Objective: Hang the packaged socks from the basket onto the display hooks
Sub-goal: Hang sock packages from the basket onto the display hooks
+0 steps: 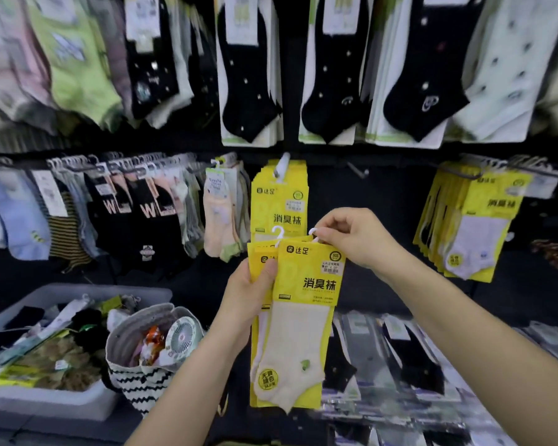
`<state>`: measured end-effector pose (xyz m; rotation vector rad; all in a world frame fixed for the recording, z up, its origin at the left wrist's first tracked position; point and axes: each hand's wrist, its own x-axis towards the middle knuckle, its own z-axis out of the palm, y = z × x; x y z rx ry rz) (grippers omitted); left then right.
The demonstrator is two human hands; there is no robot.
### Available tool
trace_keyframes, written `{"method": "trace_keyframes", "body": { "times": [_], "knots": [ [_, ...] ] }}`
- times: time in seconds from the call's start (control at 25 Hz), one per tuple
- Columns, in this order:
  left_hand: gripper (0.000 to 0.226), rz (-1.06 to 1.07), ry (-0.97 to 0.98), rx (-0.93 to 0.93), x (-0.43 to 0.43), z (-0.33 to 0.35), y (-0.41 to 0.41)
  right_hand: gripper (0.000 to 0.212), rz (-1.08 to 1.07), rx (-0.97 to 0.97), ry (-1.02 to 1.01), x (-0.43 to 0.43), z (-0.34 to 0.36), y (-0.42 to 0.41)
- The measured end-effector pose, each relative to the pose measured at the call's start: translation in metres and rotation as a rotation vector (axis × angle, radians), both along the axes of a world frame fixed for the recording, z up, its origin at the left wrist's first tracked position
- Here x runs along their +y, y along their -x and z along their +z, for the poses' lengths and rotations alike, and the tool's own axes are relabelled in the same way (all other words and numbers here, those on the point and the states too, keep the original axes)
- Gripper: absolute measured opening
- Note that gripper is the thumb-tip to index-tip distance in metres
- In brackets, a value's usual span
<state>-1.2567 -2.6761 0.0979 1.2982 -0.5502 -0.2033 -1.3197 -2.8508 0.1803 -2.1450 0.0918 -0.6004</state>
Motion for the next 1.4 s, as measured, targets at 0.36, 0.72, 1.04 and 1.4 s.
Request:
{"method": "trace_keyframes", "body": {
  "times": [0.36,0.72,1.04,1.4],
  "knots": [
    [0.017,0.347,-0.031,-0.115,0.053,0.049,-0.050,0.011,-0.117,-0.155,-0.067,0.020,0.067,-0.066],
    [0.009,0.389,-0.023,-0.123,0.069,0.056,-0.052,0.009,-0.210,-0.145,0.145,0.024,0.063,-0.082],
    [0.021,0.311,0.040,-0.070,0.032,0.059,-0.040,0.015,-0.052,-0.133,0.490,0.053,0.026,-0.036],
    [0.016,0.307,0.035,-0.072,0.032,0.058,-0.045,0.015,-0.133,-0.143,0.172,0.008,0.058,-0.042]
  ]
}}
